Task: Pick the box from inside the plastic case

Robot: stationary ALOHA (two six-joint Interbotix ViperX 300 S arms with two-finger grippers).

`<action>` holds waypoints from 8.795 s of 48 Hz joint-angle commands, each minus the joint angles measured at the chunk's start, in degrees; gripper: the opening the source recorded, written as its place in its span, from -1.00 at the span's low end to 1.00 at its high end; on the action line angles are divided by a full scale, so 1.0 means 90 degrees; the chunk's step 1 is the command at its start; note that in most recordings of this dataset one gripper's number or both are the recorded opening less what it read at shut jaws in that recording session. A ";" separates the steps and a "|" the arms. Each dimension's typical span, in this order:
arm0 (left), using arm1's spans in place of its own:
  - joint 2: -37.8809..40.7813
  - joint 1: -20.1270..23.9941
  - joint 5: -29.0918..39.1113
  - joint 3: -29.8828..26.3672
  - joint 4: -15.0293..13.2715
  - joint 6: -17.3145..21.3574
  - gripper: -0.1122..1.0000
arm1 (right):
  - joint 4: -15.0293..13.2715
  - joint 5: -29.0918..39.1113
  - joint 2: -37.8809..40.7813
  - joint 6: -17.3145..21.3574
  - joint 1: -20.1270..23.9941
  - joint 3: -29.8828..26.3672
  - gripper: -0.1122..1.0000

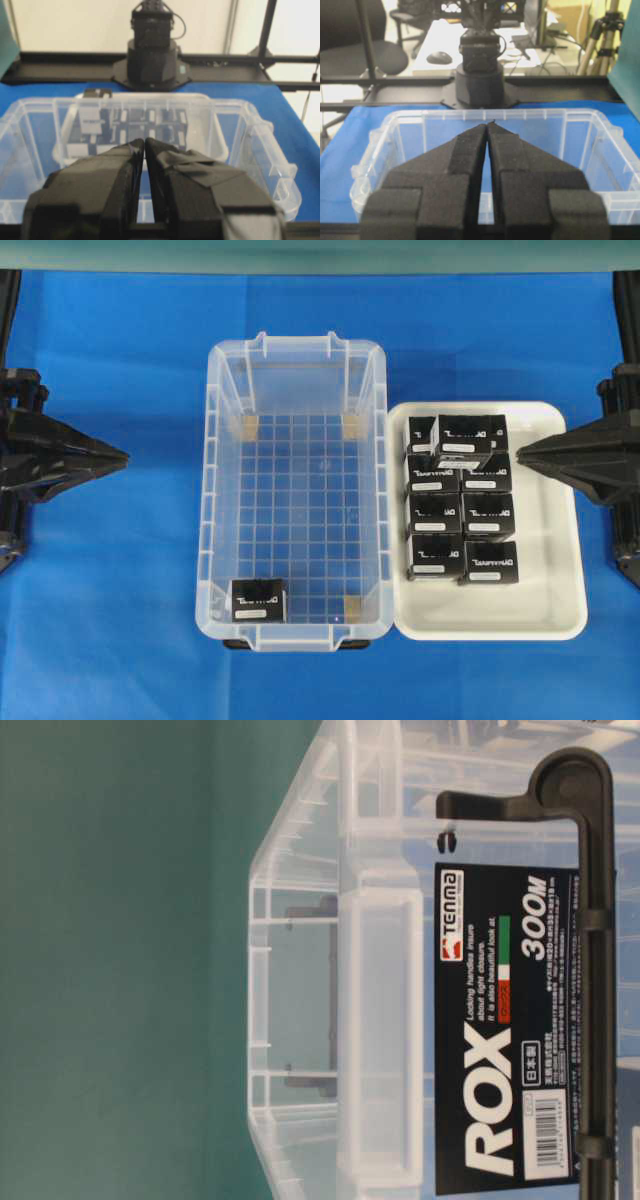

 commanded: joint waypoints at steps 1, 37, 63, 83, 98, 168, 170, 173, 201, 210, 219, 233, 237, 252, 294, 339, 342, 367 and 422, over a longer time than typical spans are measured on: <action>0.0010 -0.0010 0.0234 -0.0107 0.0098 -0.0039 -0.54 | 0.0059 -0.0020 0.0078 0.0098 -0.0049 -0.0137 -0.54; -0.0273 -0.0244 0.1953 -0.0605 0.0098 -0.0234 -0.91 | 0.1201 0.6357 0.3848 0.1045 0.0186 -0.4385 -0.84; -0.0352 -0.0215 0.2158 -0.0615 0.0098 -0.0234 -0.91 | 0.1885 0.9141 0.7148 -0.0312 -0.0176 -0.7871 -0.78; -0.0361 -0.0215 0.2158 -0.0615 0.0098 -0.0234 -0.91 | 0.3672 0.9209 0.8135 -0.1709 -0.0879 -0.8184 -0.26; -0.0381 -0.0215 0.2158 -0.0625 0.0098 -0.0234 -0.91 | 0.3643 0.8467 0.8555 -0.1924 -0.0576 -0.8066 0.98; -0.0508 -0.0195 0.2617 -0.0635 0.0098 -0.0225 -0.91 | 0.3691 0.7852 0.9785 -0.2275 -0.0029 -0.8164 0.99; -0.0518 -0.0205 0.2627 -0.0635 0.0098 -0.0225 -0.91 | 0.3672 0.7822 0.9775 -0.2275 -0.0059 -0.8145 0.99; -0.0518 -0.0195 0.2627 -0.0635 0.0098 -0.0225 -0.91 | 0.3623 0.7793 0.9756 -0.2266 -0.0137 -0.8105 0.99; -0.0547 -0.0127 0.2627 -0.0645 0.0098 -0.0215 -0.91 | 0.3477 0.7822 0.9297 -0.2275 -0.0371 -0.8115 0.99; -0.0547 -0.0117 0.2627 -0.0635 0.0088 -0.0215 -0.91 | 0.3486 0.7764 0.9316 -0.2217 -0.0205 -0.8184 0.99; -0.0547 -0.0127 0.2627 -0.0635 0.0098 -0.0215 -0.91 | 0.3418 0.7510 0.9414 -0.2227 -0.0186 -0.8105 0.99; -0.0547 -0.0127 0.2627 -0.0625 0.0098 -0.0225 -0.91 | 0.3320 0.7256 0.9639 -0.2256 -0.0186 -0.7900 0.99; -0.0547 -0.0117 0.2627 -0.0635 0.0098 -0.0225 -0.91 | 0.3291 0.7100 0.9648 -0.2256 -0.0186 -0.7852 0.99; -0.0547 -0.0117 0.2627 -0.0625 0.0098 -0.0225 -0.91 | 0.2695 0.7090 0.9355 -0.2246 -0.0254 -0.7881 0.52; -0.0664 -0.0127 0.2617 -0.0654 0.0098 -0.0225 -0.91 | 0.2480 1.0361 0.5879 -0.1611 -0.1240 -0.8438 0.43; -0.0664 -0.0098 0.2627 -0.0654 0.0098 -0.0234 -0.91 | 0.1709 0.7373 0.4619 -0.1543 -0.1172 -0.3076 0.39; -0.0664 -0.0098 0.2627 -0.0664 0.0098 -0.0234 -0.91 | 0.1514 0.7256 0.4639 -0.1533 -0.1172 -0.3047 0.39; -0.0664 -0.0078 0.2627 -0.0654 0.0098 -0.0225 -0.91 | 0.1250 0.7021 0.4707 -0.1270 -0.1172 -0.2832 0.39; -0.0625 -0.0068 0.2627 -0.0645 0.0098 -0.0234 -0.91 | 0.1240 0.5801 0.2646 -0.1016 -0.1123 -0.2832 0.78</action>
